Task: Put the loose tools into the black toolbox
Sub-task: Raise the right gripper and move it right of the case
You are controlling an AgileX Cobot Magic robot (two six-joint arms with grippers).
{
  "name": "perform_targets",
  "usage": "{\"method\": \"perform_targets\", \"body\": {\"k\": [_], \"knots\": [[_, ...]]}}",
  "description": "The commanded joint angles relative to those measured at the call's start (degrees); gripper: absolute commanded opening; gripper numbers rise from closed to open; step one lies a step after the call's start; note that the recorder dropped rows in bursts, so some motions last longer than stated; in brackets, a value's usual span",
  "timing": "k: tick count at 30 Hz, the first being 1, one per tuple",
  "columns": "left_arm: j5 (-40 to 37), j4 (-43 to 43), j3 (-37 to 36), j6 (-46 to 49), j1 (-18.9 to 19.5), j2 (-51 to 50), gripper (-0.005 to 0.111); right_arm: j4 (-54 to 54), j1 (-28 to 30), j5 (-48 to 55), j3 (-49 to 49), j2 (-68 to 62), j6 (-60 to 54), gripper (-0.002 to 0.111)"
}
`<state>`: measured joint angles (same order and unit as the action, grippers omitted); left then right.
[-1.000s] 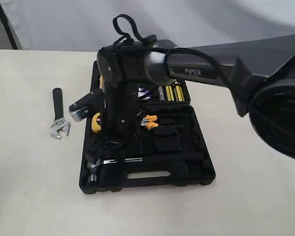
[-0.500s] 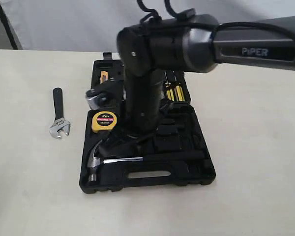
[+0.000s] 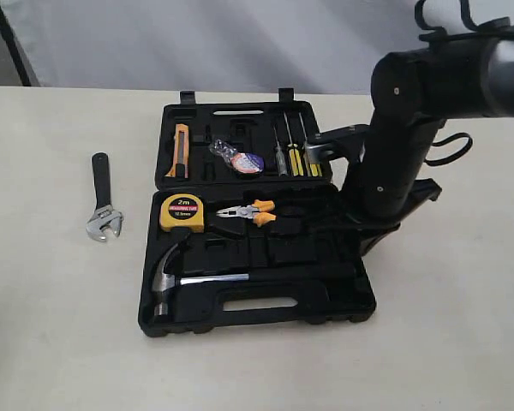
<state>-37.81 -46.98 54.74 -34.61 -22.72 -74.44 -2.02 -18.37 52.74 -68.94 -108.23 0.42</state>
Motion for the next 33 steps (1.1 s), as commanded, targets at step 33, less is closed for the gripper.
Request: {"method": "perform_targets", "body": {"k": [33], "knots": [[0.97, 0.78, -0.53, -0.59, 0.19, 0.46, 0.001, 0.08, 0.09, 10.87, -7.89, 7.76, -4.69, -0.001]]}}
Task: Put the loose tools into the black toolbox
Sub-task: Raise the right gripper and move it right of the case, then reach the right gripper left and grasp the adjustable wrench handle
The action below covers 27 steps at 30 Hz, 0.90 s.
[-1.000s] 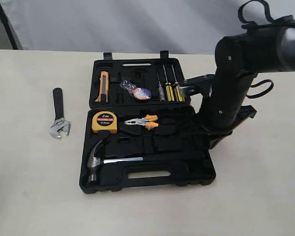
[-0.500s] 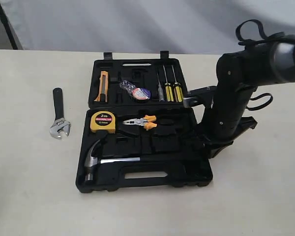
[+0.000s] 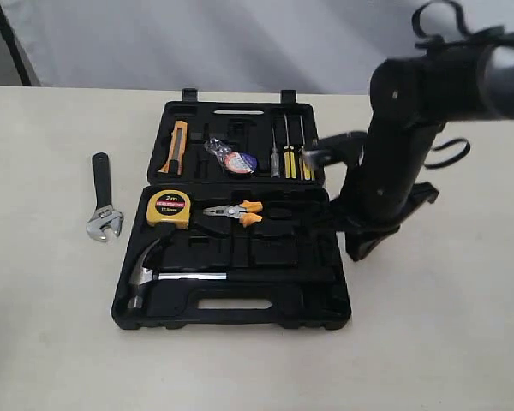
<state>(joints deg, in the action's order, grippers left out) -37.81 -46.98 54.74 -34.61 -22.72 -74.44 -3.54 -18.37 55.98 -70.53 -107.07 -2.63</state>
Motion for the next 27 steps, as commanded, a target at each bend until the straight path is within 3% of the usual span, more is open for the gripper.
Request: {"method": "perform_targets", "body": {"k": [1, 9, 15, 21, 23, 27], "knots": [[0.97, 0.78, -0.53, -0.59, 0.19, 0.46, 0.001, 1.03, -0.42, 8.48, -8.33, 7.64, -1.8, -0.001], [0.97, 0.78, -0.53, -0.59, 0.19, 0.46, 0.001, 0.78, -11.13, 12.27, -23.57, -1.09, -0.02, -0.001], [0.97, 0.78, -0.53, -0.59, 0.19, 0.46, 0.001, -1.34, -19.52, 13.98, -47.64, -19.66, 0.62, -0.001], [0.97, 0.78, -0.53, -0.59, 0.19, 0.46, 0.001, -6.09, -21.69, 13.98, -76.38, -39.04, 4.58, -0.001], [0.97, 0.78, -0.53, -0.59, 0.19, 0.46, 0.001, -6.33, -21.69, 13.98, -82.3, -43.5, 5.56, -0.001], [0.97, 0.78, -0.53, -0.59, 0.19, 0.46, 0.001, -6.33, -21.69, 10.29, -84.44, -48.22, 6.46, 0.0]]}}
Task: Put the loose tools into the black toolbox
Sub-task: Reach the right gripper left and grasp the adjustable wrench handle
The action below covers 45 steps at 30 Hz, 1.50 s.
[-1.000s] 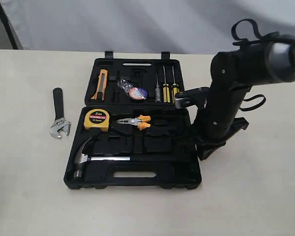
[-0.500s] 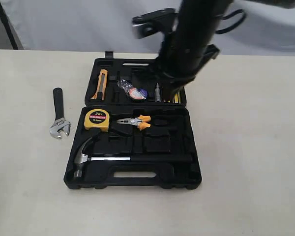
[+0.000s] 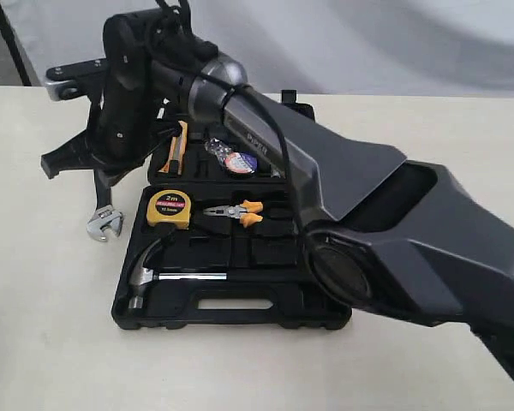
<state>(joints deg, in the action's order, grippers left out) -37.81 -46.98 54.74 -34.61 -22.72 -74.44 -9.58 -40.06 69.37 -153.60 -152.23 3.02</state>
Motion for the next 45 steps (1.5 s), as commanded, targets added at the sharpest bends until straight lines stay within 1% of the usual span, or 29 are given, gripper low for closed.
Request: {"method": "perform_targets", "body": {"k": [1, 2, 3, 5, 6, 7, 15, 20, 22, 23, 24, 27, 29, 30, 34, 39, 45], "knots": [[0.97, 0.78, -0.53, -0.59, 0.19, 0.46, 0.001, -0.29, -0.01, -5.8, -1.37, -3.87, 1.32, 0.002], [0.97, 0.78, -0.53, -0.59, 0.19, 0.46, 0.001, -0.29, -0.01, -7.59, -1.37, -4.35, 1.63, 0.008], [0.97, 0.78, -0.53, -0.59, 0.19, 0.46, 0.001, -0.29, -0.01, -9.22, -1.37, -4.72, 1.63, 0.019], [0.97, 0.78, -0.53, -0.59, 0.19, 0.46, 0.001, -0.29, -0.09, -11.45, -1.37, -5.54, 1.52, 0.045], [0.97, 0.78, -0.53, -0.59, 0.19, 0.46, 0.001, -0.43, -0.14, -12.45, -1.37, -6.02, 1.52, 0.052], [0.97, 0.78, -0.53, -0.59, 0.19, 0.46, 0.001, -0.86, -0.14, -13.5, -1.37, -6.53, 1.52, 0.055], [0.97, 0.78, -0.53, -0.59, 0.19, 0.46, 0.001, -0.73, -1.08, -17.99, -1.37, -9.54, 1.63, 0.055], [0.97, 0.78, -0.53, -0.59, 0.19, 0.46, 0.001, -0.39, -1.47, -14.52, -1.37, -11.1, 1.63, 0.054], [0.97, 0.78, -0.53, -0.59, 0.19, 0.46, 0.001, -0.24, -1.47, -11.88, -1.37, -11.26, 1.63, 0.053], [0.97, 0.78, -0.53, -0.59, 0.19, 0.46, 0.001, -0.24, -1.47, -10.32, -1.37, -11.35, 1.63, 0.049], [0.97, 0.78, -0.53, -0.59, 0.19, 0.46, 0.001, -0.24, -1.47, -8.63, -1.37, -11.35, 1.31, 0.042], [0.97, 0.78, -0.53, -0.59, 0.19, 0.46, 0.001, -0.24, -1.95, -4.08, -1.37, -11.35, -0.57, 0.016], [0.97, 0.78, -0.53, -0.59, 0.19, 0.46, 0.001, -0.42, -2.67, -1.94, -1.37, -11.35, -2.29, 0.004], [0.97, 0.78, -0.53, -0.59, 0.19, 0.46, 0.001, -0.42, -3.0, -1.21, -1.37, -11.35, -2.59, 0.0], [0.97, 0.78, -0.53, -0.59, 0.19, 0.46, 0.001, -0.67, -4.91, -0.7, -1.37, -11.35, -3.02, 0.0], [0.97, 0.78, -0.53, -0.59, 0.19, 0.46, 0.001, -0.67, -6.82, -0.53, -1.63, -10.57, 0.23, 0.0], [0.97, 0.78, -0.53, -0.59, 0.19, 0.46, 0.001, -0.19, -6.82, 0.59, -1.63, -7.62, 5.09, 0.0]]}}
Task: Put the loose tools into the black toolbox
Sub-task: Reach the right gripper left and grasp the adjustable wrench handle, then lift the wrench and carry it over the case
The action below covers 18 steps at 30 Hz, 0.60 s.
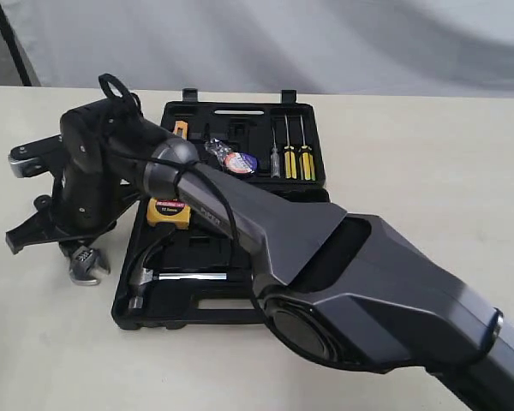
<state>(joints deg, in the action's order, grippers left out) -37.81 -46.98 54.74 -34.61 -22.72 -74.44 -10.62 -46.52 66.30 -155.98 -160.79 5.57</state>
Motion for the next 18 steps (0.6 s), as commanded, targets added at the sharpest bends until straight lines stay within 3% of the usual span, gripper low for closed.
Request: {"method": "perform_targets", "body": {"k": [1, 18], "knots": [[0.97, 0.78, -0.53, -0.59, 0.19, 0.46, 0.001, 1.48, -0.35, 3.66, 0.76, 1.3, 3.25, 0.0], [0.97, 0.78, -0.53, -0.59, 0.19, 0.46, 0.001, 8.28, -3.13, 3.66, 0.76, 9.89, 4.09, 0.0]]}}
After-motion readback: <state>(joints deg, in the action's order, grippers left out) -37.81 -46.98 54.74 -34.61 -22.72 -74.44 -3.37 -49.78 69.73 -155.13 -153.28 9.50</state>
